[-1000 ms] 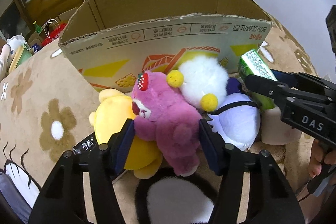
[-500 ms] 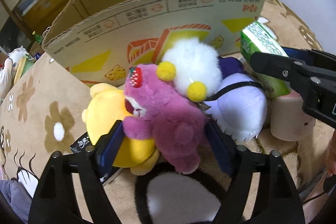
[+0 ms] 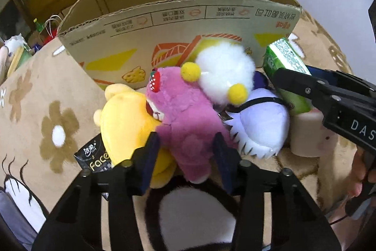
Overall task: Organize soft objects
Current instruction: 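Close the right tool on the green tissue pack while the left tool grips the pink bear, then lift the pink bear and tissue pack and drop both into the box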
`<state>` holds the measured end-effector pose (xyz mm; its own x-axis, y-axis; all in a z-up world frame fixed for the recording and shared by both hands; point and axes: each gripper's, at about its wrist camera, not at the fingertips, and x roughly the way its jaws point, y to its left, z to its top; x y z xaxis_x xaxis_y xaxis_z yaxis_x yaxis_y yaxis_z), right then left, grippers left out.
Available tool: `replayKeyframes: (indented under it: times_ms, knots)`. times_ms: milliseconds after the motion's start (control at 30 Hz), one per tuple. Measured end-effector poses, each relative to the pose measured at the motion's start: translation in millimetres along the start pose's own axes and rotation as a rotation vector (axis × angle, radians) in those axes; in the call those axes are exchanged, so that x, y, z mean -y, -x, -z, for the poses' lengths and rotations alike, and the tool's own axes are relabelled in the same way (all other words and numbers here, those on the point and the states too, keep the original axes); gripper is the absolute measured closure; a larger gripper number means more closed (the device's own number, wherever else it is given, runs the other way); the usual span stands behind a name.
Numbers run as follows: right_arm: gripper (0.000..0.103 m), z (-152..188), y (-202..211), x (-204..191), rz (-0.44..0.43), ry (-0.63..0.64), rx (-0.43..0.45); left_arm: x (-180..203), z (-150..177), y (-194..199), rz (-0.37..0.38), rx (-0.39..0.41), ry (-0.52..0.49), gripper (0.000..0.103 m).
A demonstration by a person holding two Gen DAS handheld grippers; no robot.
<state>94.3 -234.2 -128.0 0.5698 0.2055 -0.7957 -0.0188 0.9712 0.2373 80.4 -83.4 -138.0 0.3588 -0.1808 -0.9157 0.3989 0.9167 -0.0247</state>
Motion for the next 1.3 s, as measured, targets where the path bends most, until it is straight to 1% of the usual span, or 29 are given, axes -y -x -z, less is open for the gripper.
replayKeyframes:
  times_ms: [200,467,500,567,600,633,700,833,1033,1100,1167,1233,1300]
  knots:
    - [0.059,0.1,9.7,-2.3,-0.015,0.0,0.032,-7.4,-1.4,6.4,0.031,0.01,0.018,0.067]
    - [0.059,3.1,28.8,-1.7,-0.04,-0.016,0.088,-16.5,2.2,20.3,0.063,0.045,0.054,0.068]
    - [0.059,3.5,31.2,-2.1,-0.043,-0.017,0.095,-16.9,3.4,22.8,0.077,0.048,0.052,0.078]
    - [0.059,4.7,34.8,-2.9,-0.048,-0.02,0.103,-14.9,4.4,28.2,0.074,0.058,0.038,0.08]
    - [0.059,5.2,36.3,-3.2,-0.05,-0.021,0.104,-13.7,4.9,28.3,0.07,0.055,0.029,0.084]
    - [0.059,5.8,37.3,-3.8,-0.048,-0.023,0.103,-12.7,5.7,26.1,0.069,0.04,0.023,0.084]
    - [0.059,6.5,38.8,-4.9,-0.046,-0.025,0.101,-12.0,9.0,17.2,0.07,-0.002,0.025,0.084]
    - [0.059,7.1,40.7,-4.9,-0.041,-0.02,0.105,-11.4,8.1,13.1,0.071,-0.018,0.027,0.082]
    - [0.059,7.0,36.7,-2.8,-0.035,-0.034,0.089,-29.0,5.1,-3.5,0.159,-0.112,0.138,0.075]
    - [0.059,7.2,34.3,-2.5,-0.034,-0.034,0.083,-33.5,2.7,-8.3,0.173,-0.125,0.161,0.071]
    - [0.059,7.3,32.8,-3.5,-0.033,-0.028,0.079,-36.6,0.8,-12.8,0.184,-0.132,0.164,0.071]
    - [0.059,7.2,31.3,-4.8,-0.035,-0.022,0.075,-35.4,-0.8,-17.4,0.181,-0.138,0.157,0.068]
    - [0.059,7.3,30.1,-5.4,-0.036,-0.019,0.073,-28.2,-2.1,-25.8,0.173,-0.168,0.145,0.066]
